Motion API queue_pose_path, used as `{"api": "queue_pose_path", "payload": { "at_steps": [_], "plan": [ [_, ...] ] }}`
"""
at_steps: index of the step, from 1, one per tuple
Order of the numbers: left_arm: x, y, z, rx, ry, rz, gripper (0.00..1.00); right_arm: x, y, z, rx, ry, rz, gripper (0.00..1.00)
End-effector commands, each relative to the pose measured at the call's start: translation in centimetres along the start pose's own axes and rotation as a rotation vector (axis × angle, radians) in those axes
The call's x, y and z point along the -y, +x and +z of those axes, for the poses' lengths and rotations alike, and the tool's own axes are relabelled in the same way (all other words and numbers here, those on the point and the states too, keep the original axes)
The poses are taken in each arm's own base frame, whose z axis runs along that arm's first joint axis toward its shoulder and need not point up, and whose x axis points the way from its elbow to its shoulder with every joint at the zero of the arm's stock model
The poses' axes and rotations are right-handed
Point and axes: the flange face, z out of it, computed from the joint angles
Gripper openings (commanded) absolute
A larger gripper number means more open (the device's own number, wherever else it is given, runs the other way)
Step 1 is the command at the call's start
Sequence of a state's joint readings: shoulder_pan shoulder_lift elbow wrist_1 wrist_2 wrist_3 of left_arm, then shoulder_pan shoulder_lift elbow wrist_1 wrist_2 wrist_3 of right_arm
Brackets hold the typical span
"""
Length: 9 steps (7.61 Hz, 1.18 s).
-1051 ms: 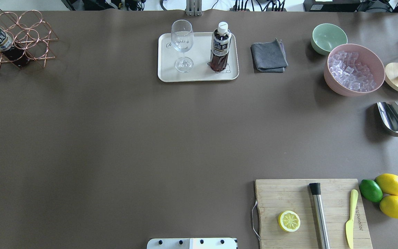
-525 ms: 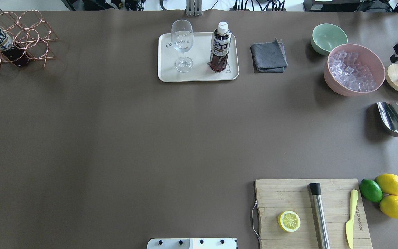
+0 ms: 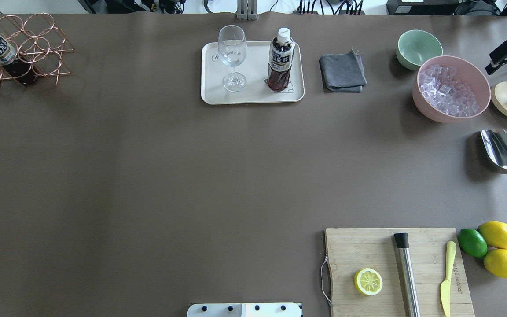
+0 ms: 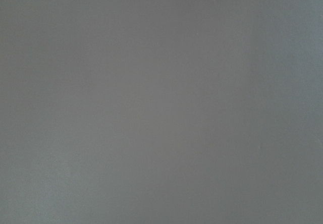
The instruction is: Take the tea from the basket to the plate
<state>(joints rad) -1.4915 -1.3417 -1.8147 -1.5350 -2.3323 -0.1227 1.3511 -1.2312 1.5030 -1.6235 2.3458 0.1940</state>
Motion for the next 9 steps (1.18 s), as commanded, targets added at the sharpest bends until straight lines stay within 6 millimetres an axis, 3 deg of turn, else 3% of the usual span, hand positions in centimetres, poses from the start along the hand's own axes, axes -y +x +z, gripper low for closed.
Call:
{"api": "queue_pose_path", "payload": {
  "at_steps": [1, 2, 3, 4, 6, 7, 8, 9],
  "plan": [
    [0.1, 0.0, 0.0, 0.0, 0.002, 0.0, 0.99, -0.8, -4.6, -2.1, -0.021, -0.025, 0.037, 1.0],
    [0.1, 0.0, 0.0, 0.0, 0.002, 0.0, 0.99, -2.2, -4.5, -2.2, -0.026, -0.051, 0.067, 1.0],
    [0.5, 0.2, -0.3, 0.0, 0.007, 0.005, 0.99, -5.6, -2.3, -0.9, -0.031, -0.079, 0.091, 1.0],
    [1.0, 0.7, -0.7, -0.001, 0.017, 0.015, 0.99, -9.7, 0.5, 0.4, -0.04, -0.105, 0.115, 1.0],
    [1.1, 0.8, -0.8, -0.002, 0.019, 0.017, 0.99, -14.4, 6.5, 1.5, -0.044, -0.103, 0.101, 1.0],
    [1.5, 1.1, -1.1, -0.003, 0.027, 0.024, 0.99, -16.2, 9.2, 2.1, -0.046, -0.092, 0.085, 1.0],
    [2.0, 1.4, -1.2, 0.0, 0.032, 0.032, 0.99, -16.5, 13.3, 2.1, -0.045, -0.073, 0.043, 1.0],
    [2.3, 1.6, -1.4, -0.002, 0.036, 0.034, 0.99, -16.5, 16.0, 2.2, -0.045, -0.07, 0.02, 1.0]
  ]
}}
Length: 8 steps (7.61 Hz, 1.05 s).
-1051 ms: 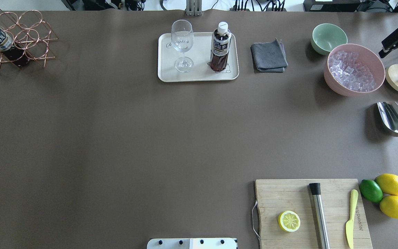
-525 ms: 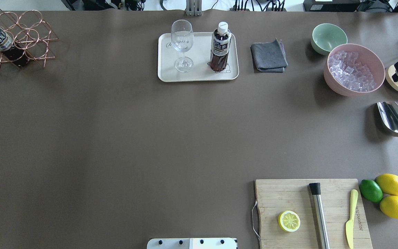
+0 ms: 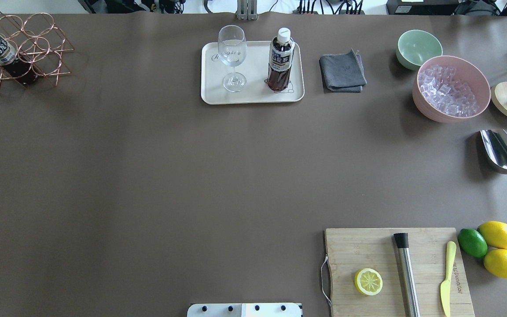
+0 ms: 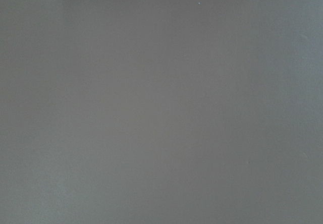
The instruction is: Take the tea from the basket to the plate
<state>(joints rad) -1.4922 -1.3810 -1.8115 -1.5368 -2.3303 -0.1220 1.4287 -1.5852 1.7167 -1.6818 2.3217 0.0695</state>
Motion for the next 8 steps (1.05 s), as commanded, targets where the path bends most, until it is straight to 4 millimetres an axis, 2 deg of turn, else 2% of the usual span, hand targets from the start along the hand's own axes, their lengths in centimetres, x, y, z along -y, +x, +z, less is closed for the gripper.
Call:
{"api": "queue_pose_path", "payload": {
  "at_steps": [1, 2, 4, 5, 8],
  "plan": [
    [1.8, 1.3, -1.2, -0.002, 0.032, 0.029, 0.99, -0.4, 7.5, 0.2, -0.003, 0.025, -0.049, 1.0],
    [1.8, 1.7, -1.5, -0.009, 0.038, 0.033, 0.99, -0.4, 8.4, -0.4, -0.021, 0.035, -0.043, 1.0],
    [1.5, 0.1, 0.1, 0.001, 0.006, 0.004, 0.99, -0.2, 8.6, -0.7, -0.048, 0.04, -0.045, 1.0],
    [2.0, 0.4, -0.2, 0.0, 0.015, 0.013, 0.99, -0.3, 8.8, -0.7, -0.048, 0.041, -0.042, 1.0],
    [1.7, 0.1, 0.1, 0.001, 0.006, 0.003, 0.99, -0.4, 9.4, -1.1, -0.07, 0.046, -0.032, 1.0]
  ]
}}
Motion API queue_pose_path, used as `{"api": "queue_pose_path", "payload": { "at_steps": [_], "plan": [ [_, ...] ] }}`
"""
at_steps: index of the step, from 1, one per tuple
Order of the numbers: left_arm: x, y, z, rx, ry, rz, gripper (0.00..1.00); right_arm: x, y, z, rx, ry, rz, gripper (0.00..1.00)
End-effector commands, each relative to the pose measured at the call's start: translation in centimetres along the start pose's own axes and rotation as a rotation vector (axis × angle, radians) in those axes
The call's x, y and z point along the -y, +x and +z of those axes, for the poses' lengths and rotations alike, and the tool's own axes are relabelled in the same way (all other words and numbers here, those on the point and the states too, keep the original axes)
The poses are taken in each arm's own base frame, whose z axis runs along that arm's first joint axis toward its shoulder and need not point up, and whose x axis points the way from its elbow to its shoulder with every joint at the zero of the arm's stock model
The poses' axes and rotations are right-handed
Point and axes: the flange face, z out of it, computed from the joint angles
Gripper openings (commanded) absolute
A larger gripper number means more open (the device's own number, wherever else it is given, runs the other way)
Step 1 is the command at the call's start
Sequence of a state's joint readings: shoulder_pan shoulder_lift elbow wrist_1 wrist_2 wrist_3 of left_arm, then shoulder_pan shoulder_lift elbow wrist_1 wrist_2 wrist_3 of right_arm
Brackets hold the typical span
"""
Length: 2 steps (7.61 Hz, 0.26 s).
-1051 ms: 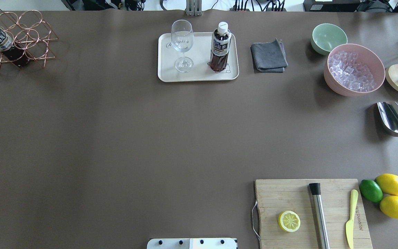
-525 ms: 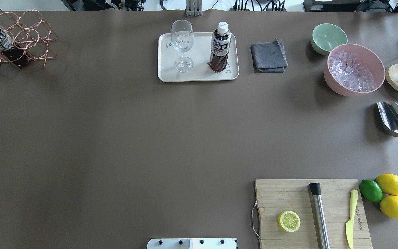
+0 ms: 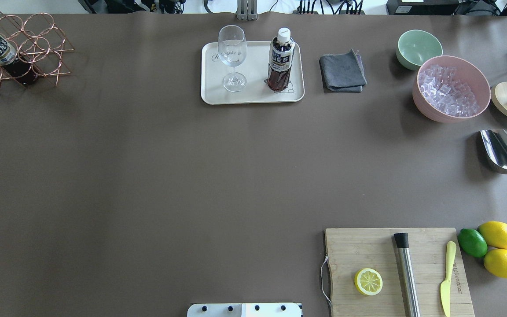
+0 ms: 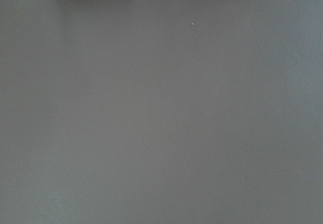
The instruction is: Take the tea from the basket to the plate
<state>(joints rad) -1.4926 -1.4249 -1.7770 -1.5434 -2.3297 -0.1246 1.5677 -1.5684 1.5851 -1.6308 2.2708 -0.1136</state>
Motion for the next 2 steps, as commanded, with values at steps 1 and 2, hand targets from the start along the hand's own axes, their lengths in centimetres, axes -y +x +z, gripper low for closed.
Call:
{"api": "queue_pose_path", "payload": {
  "at_steps": [1, 2],
  "plan": [
    [-0.28, -0.45, 0.42, 0.002, -0.009, -0.009, 0.99, -0.1, 0.58, -0.3, -0.025, 0.003, 0.007, 1.0],
    [-0.21, -0.45, 0.43, 0.002, -0.009, -0.009, 0.99, -0.1, 0.58, -0.3, -0.025, 0.003, 0.009, 1.0]
  ]
}}
